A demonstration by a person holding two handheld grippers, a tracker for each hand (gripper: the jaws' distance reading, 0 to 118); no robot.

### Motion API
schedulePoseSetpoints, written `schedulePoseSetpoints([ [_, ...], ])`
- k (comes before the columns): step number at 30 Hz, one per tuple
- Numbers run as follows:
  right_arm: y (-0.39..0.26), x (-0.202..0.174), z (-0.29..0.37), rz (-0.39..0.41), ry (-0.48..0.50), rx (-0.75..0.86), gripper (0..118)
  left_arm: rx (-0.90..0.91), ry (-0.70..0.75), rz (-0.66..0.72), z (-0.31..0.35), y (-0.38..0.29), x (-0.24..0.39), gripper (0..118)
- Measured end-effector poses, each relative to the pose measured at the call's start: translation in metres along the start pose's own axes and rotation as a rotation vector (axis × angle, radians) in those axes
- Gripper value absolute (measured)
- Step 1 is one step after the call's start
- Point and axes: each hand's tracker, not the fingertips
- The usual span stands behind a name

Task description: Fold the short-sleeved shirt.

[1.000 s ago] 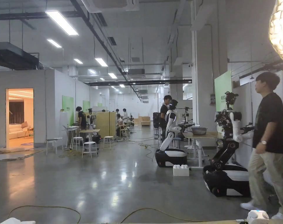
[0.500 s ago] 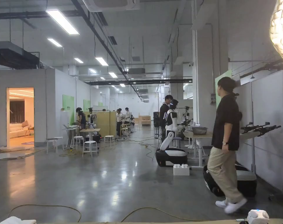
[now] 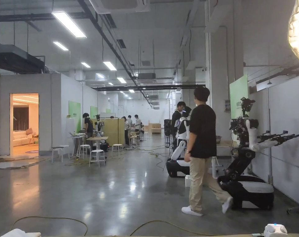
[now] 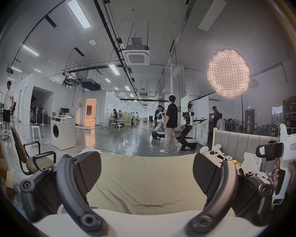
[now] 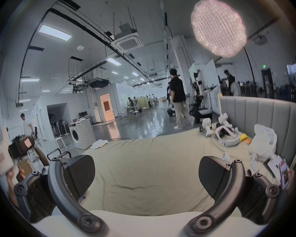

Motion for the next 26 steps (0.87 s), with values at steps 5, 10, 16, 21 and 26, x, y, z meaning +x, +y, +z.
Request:
schedulePoseSetpoints([
  [5, 0.013, -0.023, 0.000, -0.214, -0.087, -0.041, 118, -0.001, -0.006, -0.011, -0.001, 0.000, 0.000, 111],
  [10, 0.018, -0.013, -0.011, -0.267, -0.060, -0.235, 118, 0.001, -0.032, 0.024, 0.001, 0.004, -0.002, 111],
  [16, 0.015, -0.012, -0.012, -0.243, -0.121, -0.189, 118, 0.016, -0.014, 0.020, 0.002, 0.006, -0.005, 111],
  [21, 0.012, -0.006, -0.010, -0.200, -0.061, -0.179, 118, 0.012, -0.021, 0.044, 0.003, 0.007, -0.007, 111],
  [26, 0.009, -0.011, -0.010, -0.168, -0.151, -0.153, 118, -0.003, -0.013, 0.031, 0.000, 0.005, -0.004, 111],
])
